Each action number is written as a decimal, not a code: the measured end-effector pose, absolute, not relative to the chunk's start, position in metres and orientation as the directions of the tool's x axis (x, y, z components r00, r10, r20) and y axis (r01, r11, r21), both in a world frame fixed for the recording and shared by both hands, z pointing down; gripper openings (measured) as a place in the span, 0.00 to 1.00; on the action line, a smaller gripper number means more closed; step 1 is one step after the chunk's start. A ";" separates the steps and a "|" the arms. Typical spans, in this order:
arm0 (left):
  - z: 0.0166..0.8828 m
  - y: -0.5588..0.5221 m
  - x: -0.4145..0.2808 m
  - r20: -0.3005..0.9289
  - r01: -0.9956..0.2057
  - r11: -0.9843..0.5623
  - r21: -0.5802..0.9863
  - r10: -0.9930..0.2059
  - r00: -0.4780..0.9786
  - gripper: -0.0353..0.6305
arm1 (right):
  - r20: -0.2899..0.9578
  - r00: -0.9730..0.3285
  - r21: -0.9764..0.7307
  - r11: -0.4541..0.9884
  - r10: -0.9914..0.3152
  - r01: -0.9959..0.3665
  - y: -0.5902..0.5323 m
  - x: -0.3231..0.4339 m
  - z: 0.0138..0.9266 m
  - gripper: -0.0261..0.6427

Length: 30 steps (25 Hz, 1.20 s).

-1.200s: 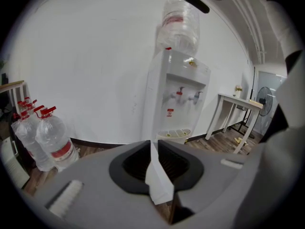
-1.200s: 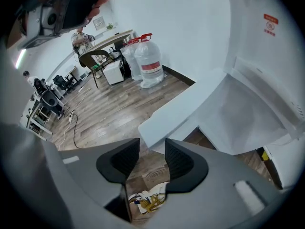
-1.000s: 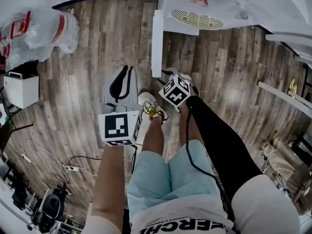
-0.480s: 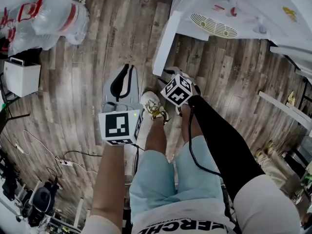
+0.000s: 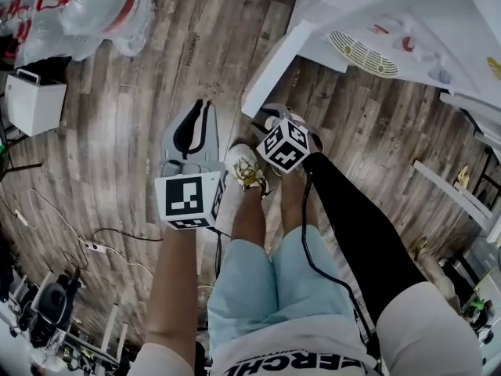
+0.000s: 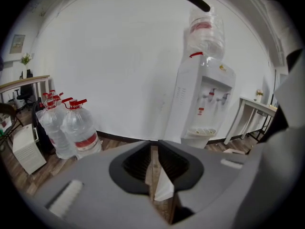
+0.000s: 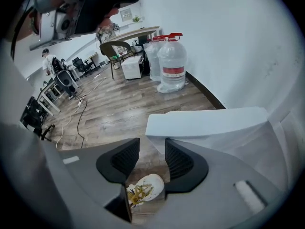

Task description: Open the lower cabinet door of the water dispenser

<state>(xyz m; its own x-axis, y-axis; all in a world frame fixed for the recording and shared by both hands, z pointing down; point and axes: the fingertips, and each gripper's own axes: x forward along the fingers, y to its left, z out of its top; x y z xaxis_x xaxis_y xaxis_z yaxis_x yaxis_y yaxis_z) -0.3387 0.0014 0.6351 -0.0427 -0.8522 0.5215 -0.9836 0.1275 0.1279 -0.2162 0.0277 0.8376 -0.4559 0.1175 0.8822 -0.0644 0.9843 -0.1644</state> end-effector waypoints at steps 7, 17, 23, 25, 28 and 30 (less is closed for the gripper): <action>0.632 -0.008 -0.356 0.525 -0.978 0.166 0.126 -0.848 -0.076 0.17 | 0.888 -0.431 -0.152 0.987 0.161 0.055 0.025 -0.233 0.836 0.29; 0.632 -0.028 -0.371 0.528 -0.970 0.204 0.130 -0.843 -0.106 0.17 | 0.882 -0.440 -0.133 0.986 0.165 0.103 -0.010 -0.257 0.832 0.29; 0.634 -0.039 -0.377 0.535 -0.965 0.226 0.131 -0.836 -0.123 0.17 | 0.879 -0.447 -0.119 0.984 0.167 0.134 -0.030 -0.270 0.829 0.29; 0.635 -0.040 -0.379 0.538 -0.963 0.234 0.133 -0.833 -0.128 0.17 | 0.876 -0.453 -0.110 0.983 0.165 0.145 -0.035 -0.275 0.826 0.29; 0.637 -0.041 -0.382 0.541 -0.960 0.246 0.137 -0.830 -0.135 0.17 | 0.873 -0.459 -0.104 0.983 0.163 0.152 -0.042 -0.282 0.825 0.29; 0.639 -0.044 -0.386 0.542 -0.958 0.251 0.140 -0.829 -0.138 0.17 | 0.873 -0.459 -0.103 0.983 0.164 0.155 -0.045 -0.288 0.826 0.29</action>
<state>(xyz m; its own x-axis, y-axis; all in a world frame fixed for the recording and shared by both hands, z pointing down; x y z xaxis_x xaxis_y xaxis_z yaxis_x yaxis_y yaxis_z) -0.3864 -0.0443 0.6389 -0.1379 -0.8287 0.5425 -0.9576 0.2514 0.1405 -0.2880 -0.0455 0.8259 -0.4595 0.1638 0.8729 0.1545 0.9826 -0.1031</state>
